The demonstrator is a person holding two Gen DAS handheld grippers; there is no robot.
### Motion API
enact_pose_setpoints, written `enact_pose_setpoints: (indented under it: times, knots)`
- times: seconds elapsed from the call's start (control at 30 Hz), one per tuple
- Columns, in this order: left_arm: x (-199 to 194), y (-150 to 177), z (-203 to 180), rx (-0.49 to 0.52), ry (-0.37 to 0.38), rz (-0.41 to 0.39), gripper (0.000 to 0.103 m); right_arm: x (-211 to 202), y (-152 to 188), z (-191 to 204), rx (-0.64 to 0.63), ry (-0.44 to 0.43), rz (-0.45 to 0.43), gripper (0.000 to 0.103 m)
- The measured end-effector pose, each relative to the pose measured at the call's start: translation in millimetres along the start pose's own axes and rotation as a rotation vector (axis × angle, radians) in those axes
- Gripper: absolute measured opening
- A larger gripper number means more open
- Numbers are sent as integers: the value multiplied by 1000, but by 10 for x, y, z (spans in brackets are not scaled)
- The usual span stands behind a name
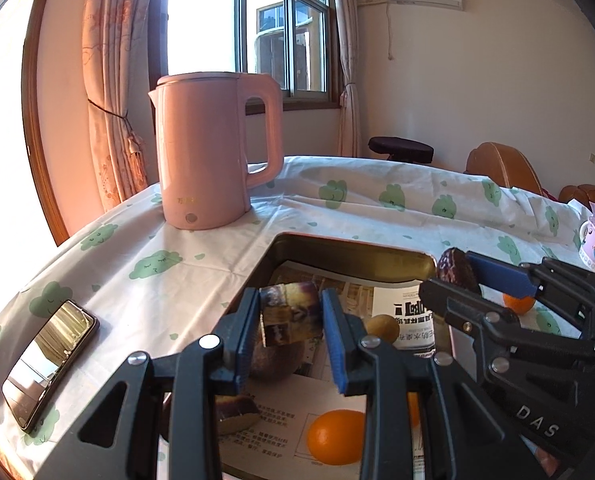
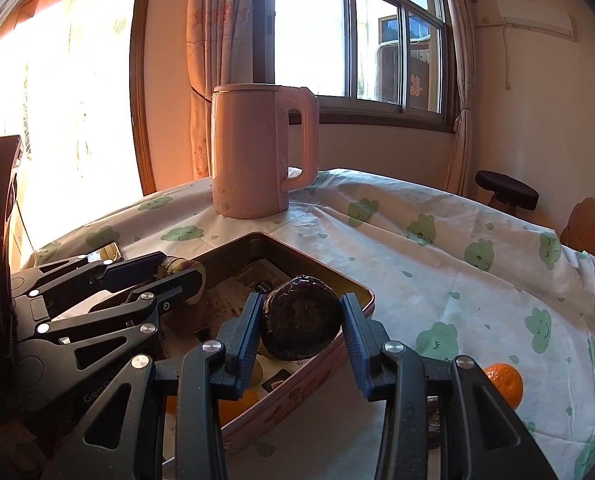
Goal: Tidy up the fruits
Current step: 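Lower the dark brown fruit and cylinder into the tin box and open both grippers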
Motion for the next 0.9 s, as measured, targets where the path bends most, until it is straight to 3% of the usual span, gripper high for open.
enact_pose_setpoints:
  times: [0.9]
  knots:
    - [-20,18,-54,17,8,-4,33,149,57,54,-10,-30,51,42]
Point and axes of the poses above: each gripper's, at about its wrist camera, not at the fingertips, and x roughly the way its jaws point, z to its left, y to its underside, the point moved 7 cm from there along x, roughly the way its jaws point, and after that the axes turned 11 degrees about z, right-handed, at the moved point
